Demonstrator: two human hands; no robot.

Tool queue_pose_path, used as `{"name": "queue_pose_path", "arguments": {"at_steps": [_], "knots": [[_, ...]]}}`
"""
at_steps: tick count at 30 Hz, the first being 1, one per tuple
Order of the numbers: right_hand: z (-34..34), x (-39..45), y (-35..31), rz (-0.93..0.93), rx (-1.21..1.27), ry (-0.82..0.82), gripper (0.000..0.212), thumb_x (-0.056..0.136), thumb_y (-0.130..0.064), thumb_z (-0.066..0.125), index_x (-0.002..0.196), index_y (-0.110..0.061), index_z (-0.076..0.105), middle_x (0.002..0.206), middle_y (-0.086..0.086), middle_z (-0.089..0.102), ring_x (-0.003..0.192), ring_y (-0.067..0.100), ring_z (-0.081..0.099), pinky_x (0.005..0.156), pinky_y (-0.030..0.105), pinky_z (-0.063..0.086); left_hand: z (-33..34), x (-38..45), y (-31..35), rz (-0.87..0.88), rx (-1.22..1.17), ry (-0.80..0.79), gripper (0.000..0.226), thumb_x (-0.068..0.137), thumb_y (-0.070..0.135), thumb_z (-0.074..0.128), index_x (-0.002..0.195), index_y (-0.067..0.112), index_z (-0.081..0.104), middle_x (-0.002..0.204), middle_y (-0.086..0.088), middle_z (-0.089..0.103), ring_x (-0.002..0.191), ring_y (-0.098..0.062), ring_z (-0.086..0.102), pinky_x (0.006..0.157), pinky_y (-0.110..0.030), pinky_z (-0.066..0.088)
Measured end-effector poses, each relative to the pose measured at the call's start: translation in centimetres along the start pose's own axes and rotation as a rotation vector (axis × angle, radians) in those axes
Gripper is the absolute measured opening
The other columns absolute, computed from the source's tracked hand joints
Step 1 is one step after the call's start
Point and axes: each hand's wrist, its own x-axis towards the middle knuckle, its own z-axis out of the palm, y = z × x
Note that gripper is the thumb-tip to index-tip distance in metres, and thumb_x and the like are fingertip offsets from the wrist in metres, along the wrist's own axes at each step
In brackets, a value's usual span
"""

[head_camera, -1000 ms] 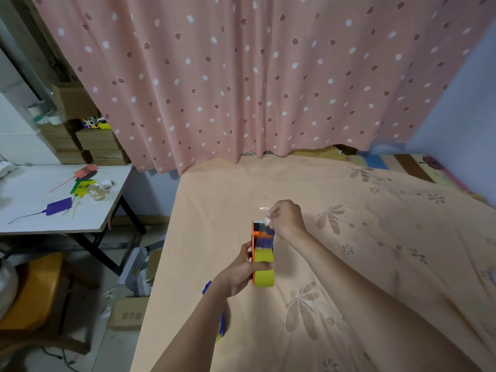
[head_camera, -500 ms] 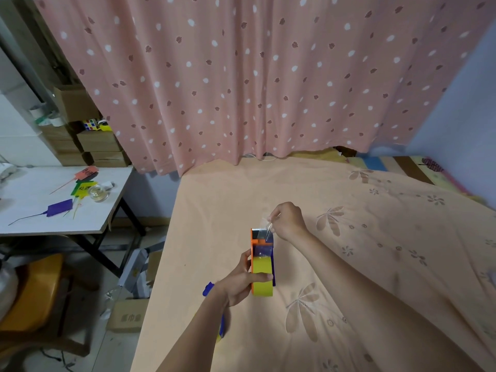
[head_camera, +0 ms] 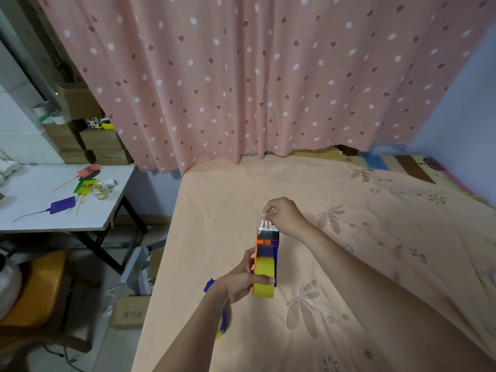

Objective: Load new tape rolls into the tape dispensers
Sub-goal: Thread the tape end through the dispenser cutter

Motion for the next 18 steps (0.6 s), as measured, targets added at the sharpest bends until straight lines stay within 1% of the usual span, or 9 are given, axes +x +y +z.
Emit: {"name": "queue_pose_path", "arguments": {"at_steps": [1, 2, 5, 7, 10, 12, 13, 15, 18], "knots": [[-0.2, 0.1, 0.2, 0.005, -0.002, 0.000, 0.007, 0.089, -0.008, 0.068, 0.083, -0.005, 0.071, 0.077, 0.004, 0.066, 0.062, 0.015, 0.058, 0.058, 0.022, 0.045, -0.1, -0.2, 0.0, 0.000, -0.017, -0.007, 0.096, 0.068, -0.005, 0.077, 0.145, 0.026, 0.028, 0.124, -0.008, 0.058, 0.108, -0.023, 0.061, 0.081, -0.035, 0.057], [-0.3, 0.2, 0.4, 0.012, 0.008, -0.001, 0.007, 0.089, -0.009, 0.069, 0.083, -0.006, 0.071, 0.081, 0.008, 0.070, 0.063, 0.018, 0.059, 0.059, 0.024, 0.046, -0.2, -0.3, 0.0, 0.000, -0.035, -0.011, 0.094, 0.071, -0.009, 0.075, 0.145, 0.025, 0.029, 0.123, -0.008, 0.058, 0.109, -0.024, 0.061, 0.082, -0.035, 0.057], [-0.4, 0.3, 1.0, 0.035, 0.052, 0.010, 0.008, 0.089, -0.009, 0.068, 0.082, -0.005, 0.070, 0.089, 0.018, 0.075, 0.071, 0.024, 0.062, 0.074, 0.037, 0.055, -0.6, -0.7, 0.0, 0.000, -0.048, -0.015, 0.088, 0.078, -0.015, 0.070, 0.147, 0.022, 0.029, 0.122, -0.009, 0.058, 0.109, -0.026, 0.060, 0.082, -0.036, 0.056], [-0.4, 0.2, 1.4, 0.069, 0.087, 0.016, 0.008, 0.089, -0.007, 0.068, 0.083, -0.004, 0.070, 0.086, 0.018, 0.076, 0.072, 0.025, 0.066, 0.079, 0.040, 0.057, -0.7, -0.9, 0.0, -0.006, -0.043, -0.023, 0.090, 0.074, -0.012, 0.071, 0.146, 0.023, 0.030, 0.121, -0.008, 0.060, 0.107, -0.024, 0.062, 0.081, -0.035, 0.057], [-0.4, 0.0, 1.7, 0.118, 0.142, 0.000, 0.011, 0.090, -0.004, 0.067, 0.080, -0.004, 0.067, 0.076, 0.016, 0.076, 0.057, 0.020, 0.066, 0.070, 0.034, 0.058, -0.6, -1.0, 0.0, -0.014, -0.018, -0.038, 0.088, 0.080, -0.016, 0.069, 0.147, 0.024, 0.029, 0.120, -0.007, 0.061, 0.105, -0.022, 0.063, 0.078, -0.032, 0.059], [-0.7, 0.0, 1.7, 0.143, 0.173, 0.011, 0.012, 0.090, -0.002, 0.066, 0.078, -0.004, 0.067, 0.072, 0.015, 0.074, 0.049, 0.015, 0.064, 0.063, 0.027, 0.056, -0.6, -1.1, 0.0, -0.010, 0.004, -0.040, 0.093, 0.076, -0.014, 0.071, 0.148, 0.024, 0.028, 0.123, -0.008, 0.059, 0.107, -0.023, 0.062, 0.080, -0.033, 0.058], [-0.9, 0.1, 1.7, 0.153, 0.181, 0.024, 0.013, 0.090, -0.002, 0.066, 0.077, -0.004, 0.067, 0.072, 0.015, 0.075, 0.048, 0.013, 0.064, 0.062, 0.026, 0.055, -0.5, -1.2, -0.1, -0.004, 0.019, -0.043, 0.096, 0.072, -0.012, 0.072, 0.149, 0.025, 0.027, 0.126, -0.009, 0.057, 0.110, -0.024, 0.060, 0.082, -0.034, 0.056], [-1.3, 0.3, 1.6, 0.158, 0.180, 0.025, 0.013, 0.089, -0.004, 0.067, 0.077, -0.005, 0.067, 0.073, 0.016, 0.076, 0.050, 0.013, 0.064, 0.066, 0.027, 0.055, -0.5, -1.4, -0.1, 0.001, 0.033, -0.057, 0.098, 0.070, -0.011, 0.072, 0.150, 0.025, 0.027, 0.129, -0.010, 0.055, 0.114, -0.025, 0.058, 0.086, -0.036, 0.055], [-1.7, 0.6, 1.3, 0.161, 0.184, 0.011, 0.015, 0.090, -0.005, 0.067, 0.075, -0.006, 0.067, 0.068, 0.010, 0.075, 0.052, 0.014, 0.065, 0.070, 0.030, 0.056, -0.4, -1.4, -0.2, 0.003, 0.024, -0.073, 0.098, 0.069, -0.010, 0.071, 0.149, 0.026, 0.027, 0.129, -0.009, 0.055, 0.115, -0.024, 0.058, 0.087, -0.034, 0.055]]}}
